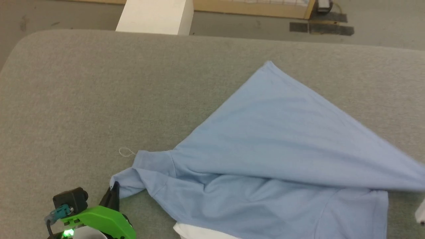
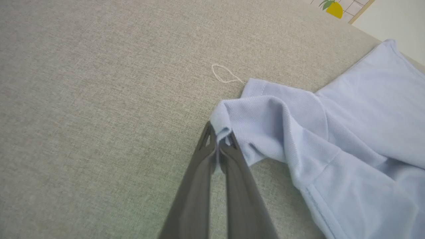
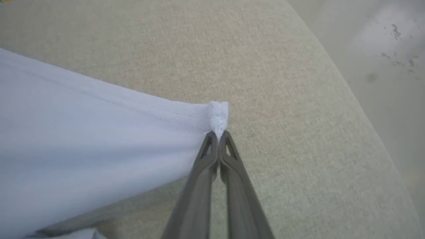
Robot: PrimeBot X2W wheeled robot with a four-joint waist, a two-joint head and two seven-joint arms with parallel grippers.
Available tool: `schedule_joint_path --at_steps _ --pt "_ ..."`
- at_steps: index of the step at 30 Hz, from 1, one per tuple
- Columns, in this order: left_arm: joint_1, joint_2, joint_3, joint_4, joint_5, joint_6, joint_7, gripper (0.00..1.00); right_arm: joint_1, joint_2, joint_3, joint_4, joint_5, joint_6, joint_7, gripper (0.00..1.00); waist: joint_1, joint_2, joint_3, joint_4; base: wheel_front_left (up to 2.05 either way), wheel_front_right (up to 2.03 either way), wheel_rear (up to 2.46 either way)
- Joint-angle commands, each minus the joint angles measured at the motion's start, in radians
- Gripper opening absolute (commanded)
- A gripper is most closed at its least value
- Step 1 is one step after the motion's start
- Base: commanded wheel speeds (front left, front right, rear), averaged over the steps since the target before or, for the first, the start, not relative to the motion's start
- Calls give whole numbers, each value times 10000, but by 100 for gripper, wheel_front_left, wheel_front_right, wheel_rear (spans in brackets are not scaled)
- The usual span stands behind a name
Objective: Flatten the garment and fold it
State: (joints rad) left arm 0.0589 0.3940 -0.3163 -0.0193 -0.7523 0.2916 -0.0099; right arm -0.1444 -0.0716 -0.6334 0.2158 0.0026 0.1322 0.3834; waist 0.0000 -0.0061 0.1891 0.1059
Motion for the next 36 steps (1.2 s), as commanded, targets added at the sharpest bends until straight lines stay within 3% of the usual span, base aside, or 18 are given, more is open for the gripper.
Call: schedule_joint_path --at_steps 1,6,11,13,14,15,19,24,29,36 --pt "115 101 -4 -35 -88 53 42 0 233 54 -94 -60 92 -15 526 0 0 61 -190 -166 0 0 0" --pt "84 107 -90 -23 -113 -4 111 0 753 181 -377 75 175 -15 2603 0 0 61 -226 -77 0 0 0" --pt "104 77 -138 80 -183 -91 100 0 985 208 -414 187 491 -15 3341 0 0 61 -306 33 0 0 0" --pt "106 84 -156 124 -192 -112 103 0 1013 210 -337 127 650 -15 3173 38 0 61 -341 67 0 0 0" --pt "101 84 -160 143 -202 -121 106 0 1023 210 -282 50 659 -15 2983 88 0 61 -357 81 0 0 0" --pt "96 85 -160 156 -208 -124 103 0 1025 211 -253 -6 651 -15 2825 100 0 61 -369 88 0 0 0" --pt "75 96 -162 200 -230 -137 102 0 710 212 134 -454 723 -15 1328 100 0 61 -391 120 0 0 0" --pt "-43 78 -172 232 -251 -171 86 0 88 -101 1615 -865 934 -15 -1445 100 0 61 -226 189 0 0 0" --pt "-227 54 -160 232 -261 -219 27 0 -1044 -597 3345 -476 1152 -15 -3351 100 0 61 113 271 0 0 0" --pt "-710 -137 -262 247 -242 -361 -93 0 -3408 -1324 6090 1252 1519 -15 -3713 100 0 61 878 705 0 0 0"
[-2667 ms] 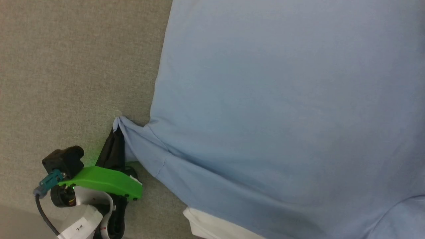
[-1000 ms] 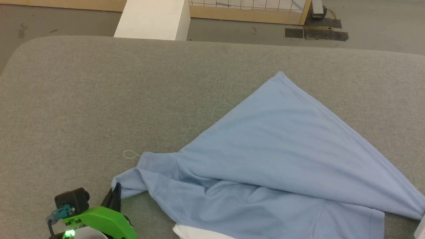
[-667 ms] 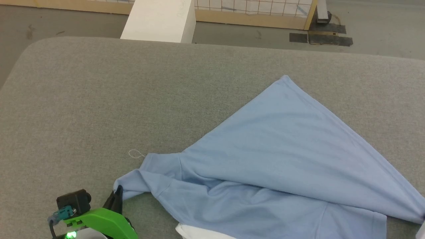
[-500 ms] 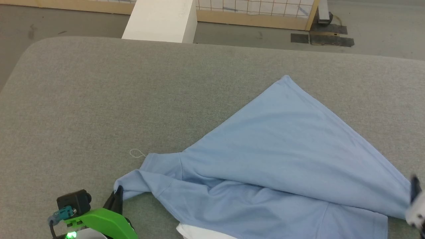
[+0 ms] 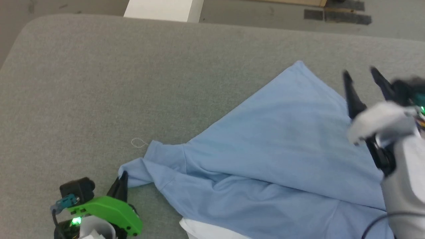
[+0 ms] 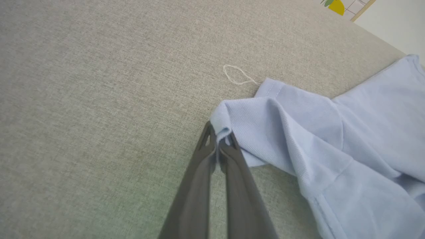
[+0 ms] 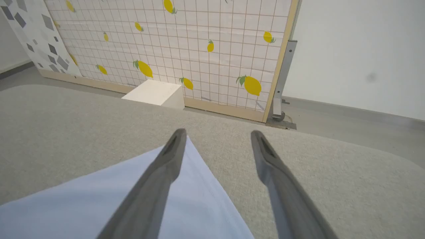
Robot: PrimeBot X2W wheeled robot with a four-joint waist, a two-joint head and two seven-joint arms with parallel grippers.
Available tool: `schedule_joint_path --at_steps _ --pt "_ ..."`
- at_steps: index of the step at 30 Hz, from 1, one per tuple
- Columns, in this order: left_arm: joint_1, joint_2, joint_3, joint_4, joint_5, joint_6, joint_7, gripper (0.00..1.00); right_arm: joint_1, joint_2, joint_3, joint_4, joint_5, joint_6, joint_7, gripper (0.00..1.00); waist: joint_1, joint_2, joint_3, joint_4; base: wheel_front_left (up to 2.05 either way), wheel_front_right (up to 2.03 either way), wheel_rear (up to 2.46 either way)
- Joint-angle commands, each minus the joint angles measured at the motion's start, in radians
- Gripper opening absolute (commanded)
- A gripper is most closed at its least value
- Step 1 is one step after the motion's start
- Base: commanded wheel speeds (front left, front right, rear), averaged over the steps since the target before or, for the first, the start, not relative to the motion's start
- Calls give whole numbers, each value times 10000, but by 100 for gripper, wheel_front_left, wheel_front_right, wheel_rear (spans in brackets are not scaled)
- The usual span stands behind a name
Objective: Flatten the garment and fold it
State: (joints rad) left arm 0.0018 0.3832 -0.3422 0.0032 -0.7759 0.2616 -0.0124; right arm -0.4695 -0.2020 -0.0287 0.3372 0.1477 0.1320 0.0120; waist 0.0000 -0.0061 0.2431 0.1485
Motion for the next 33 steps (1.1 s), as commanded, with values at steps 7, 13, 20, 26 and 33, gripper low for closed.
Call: schedule_joint_path --at_steps 7,13,20,26,33 --pt "-640 -390 -185 289 -22 -291 -284 0 -2556 -303 1224 2430 215 -13 1427 100 0 61 1138 919 0 0 0" --pt "-1032 -759 -397 591 -29 -533 -525 0 -4129 -391 1095 4091 -154 -13 3111 100 0 61 1760 1545 0 0 0" --pt "-1229 -1062 -538 972 -87 -735 -767 0 -5050 -464 894 5100 -706 -13 5117 100 0 61 2113 1865 0 0 0" --pt "-1320 -1161 -567 1188 -123 -793 -879 0 -5248 -531 765 5308 -1257 -13 6709 11 0 61 2138 1857 0 0 0" --pt "-1266 -1100 -550 1361 -145 -779 -917 0 -4393 -558 844 4168 -1311 -13 5187 0 0 61 1602 1509 0 0 0"
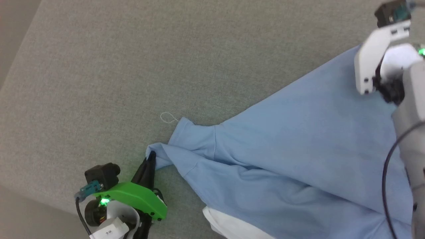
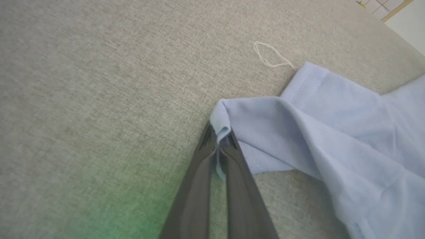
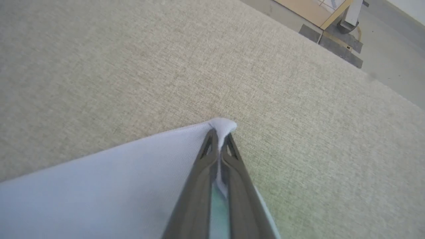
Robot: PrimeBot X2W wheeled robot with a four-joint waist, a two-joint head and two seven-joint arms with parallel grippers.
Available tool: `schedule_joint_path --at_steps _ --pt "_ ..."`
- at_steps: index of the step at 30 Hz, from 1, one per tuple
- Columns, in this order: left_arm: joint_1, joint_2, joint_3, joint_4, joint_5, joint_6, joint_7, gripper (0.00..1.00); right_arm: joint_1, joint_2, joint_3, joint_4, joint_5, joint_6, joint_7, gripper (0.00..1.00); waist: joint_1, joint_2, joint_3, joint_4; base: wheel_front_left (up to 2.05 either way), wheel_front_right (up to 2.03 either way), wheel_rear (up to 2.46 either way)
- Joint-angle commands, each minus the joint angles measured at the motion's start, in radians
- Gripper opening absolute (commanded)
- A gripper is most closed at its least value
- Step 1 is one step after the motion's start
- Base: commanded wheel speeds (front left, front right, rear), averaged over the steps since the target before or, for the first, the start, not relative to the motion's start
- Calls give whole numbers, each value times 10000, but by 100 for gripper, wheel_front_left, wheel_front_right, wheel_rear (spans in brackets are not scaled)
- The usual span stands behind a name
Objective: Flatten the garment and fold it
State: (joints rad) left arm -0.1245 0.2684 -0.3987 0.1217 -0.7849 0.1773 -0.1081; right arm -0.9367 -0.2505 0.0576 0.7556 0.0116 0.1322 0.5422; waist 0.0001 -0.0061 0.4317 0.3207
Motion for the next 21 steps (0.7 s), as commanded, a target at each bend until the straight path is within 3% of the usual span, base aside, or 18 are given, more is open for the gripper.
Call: schedule_joint_path --at_steps 1,6,10,15,21 --pt "29 84 28 181 -53 82 46 0 511 -46 -56 -174 114 -15 -506 0 -1 61 -401 -289 0 0 0" --pt "352 398 141 49 -40 246 133 0 1979 109 -201 -1122 369 -15 -3118 0 -1 61 -1145 -807 0 0 0" --pt "666 674 263 -180 -50 415 235 0 3235 368 -322 -1694 625 -15 -4458 0 -1 61 -1767 -1273 0 0 0" --pt "974 1014 355 -502 -5 564 347 0 4698 582 -704 -2633 948 -15 -5248 0 -1 61 -2442 -1805 0 0 0" --pt "860 1417 543 -1010 72 519 344 0 6350 745 -1376 -4188 1186 -15 -4977 0 -1 61 -2985 -2228 0 0 0"
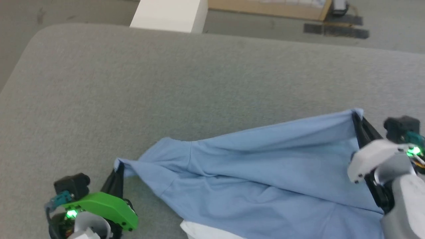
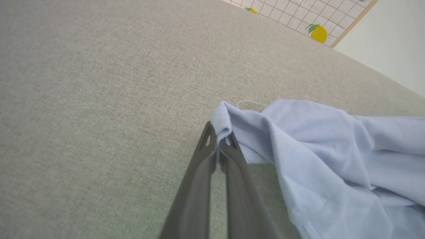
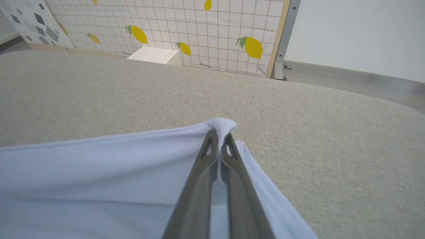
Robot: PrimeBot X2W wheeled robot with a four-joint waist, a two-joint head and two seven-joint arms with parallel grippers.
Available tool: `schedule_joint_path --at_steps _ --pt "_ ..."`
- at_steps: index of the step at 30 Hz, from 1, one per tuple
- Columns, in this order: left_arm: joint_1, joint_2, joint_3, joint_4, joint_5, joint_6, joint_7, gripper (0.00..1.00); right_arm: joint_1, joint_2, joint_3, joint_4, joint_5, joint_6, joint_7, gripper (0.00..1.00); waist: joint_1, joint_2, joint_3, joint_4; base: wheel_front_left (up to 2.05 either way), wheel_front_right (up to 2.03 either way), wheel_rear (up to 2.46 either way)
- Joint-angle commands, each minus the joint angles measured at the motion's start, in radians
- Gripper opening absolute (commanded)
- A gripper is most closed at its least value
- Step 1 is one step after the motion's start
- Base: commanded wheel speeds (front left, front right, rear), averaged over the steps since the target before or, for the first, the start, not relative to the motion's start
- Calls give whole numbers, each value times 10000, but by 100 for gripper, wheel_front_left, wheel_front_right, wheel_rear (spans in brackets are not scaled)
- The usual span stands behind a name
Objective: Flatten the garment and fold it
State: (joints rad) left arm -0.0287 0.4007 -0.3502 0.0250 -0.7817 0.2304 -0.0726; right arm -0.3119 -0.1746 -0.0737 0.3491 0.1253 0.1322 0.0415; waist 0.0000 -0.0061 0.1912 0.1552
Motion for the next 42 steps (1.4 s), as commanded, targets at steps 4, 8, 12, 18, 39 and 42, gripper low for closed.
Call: schedule_joint_path --at_steps 4,8,12,18,39,42 --pt "-650 636 52 -305 179 -233 436 0 743 -119 -391 -1261 197 -15 727 0 0 61 -741 -811 0 0 0" --pt "-1699 1103 111 -550 84 -714 1028 0 973 -483 -322 -2481 287 -15 1750 0 0 61 -753 -1010 0 0 0" --pt "-2998 1521 238 -750 15 -1026 1706 0 678 -1106 64 -3593 327 -15 3041 0 0 61 -585 -1255 0 0 0" --pt "-5139 1265 860 -607 -655 -1033 2188 0 -929 -2263 870 -4229 618 -15 4484 0 0 61 76 -1584 0 0 0" --pt "-14005 1540 2066 1500 916 -53 871 0 -9384 -2654 2341 -2228 -360 -15 5244 0 0 61 4449 -2433 0 0 0" --pt "-14892 1591 2329 1606 1143 6 182 0 -10266 -2347 1997 -2062 -1048 -15 4817 0 0 61 4770 -2507 0 0 0"
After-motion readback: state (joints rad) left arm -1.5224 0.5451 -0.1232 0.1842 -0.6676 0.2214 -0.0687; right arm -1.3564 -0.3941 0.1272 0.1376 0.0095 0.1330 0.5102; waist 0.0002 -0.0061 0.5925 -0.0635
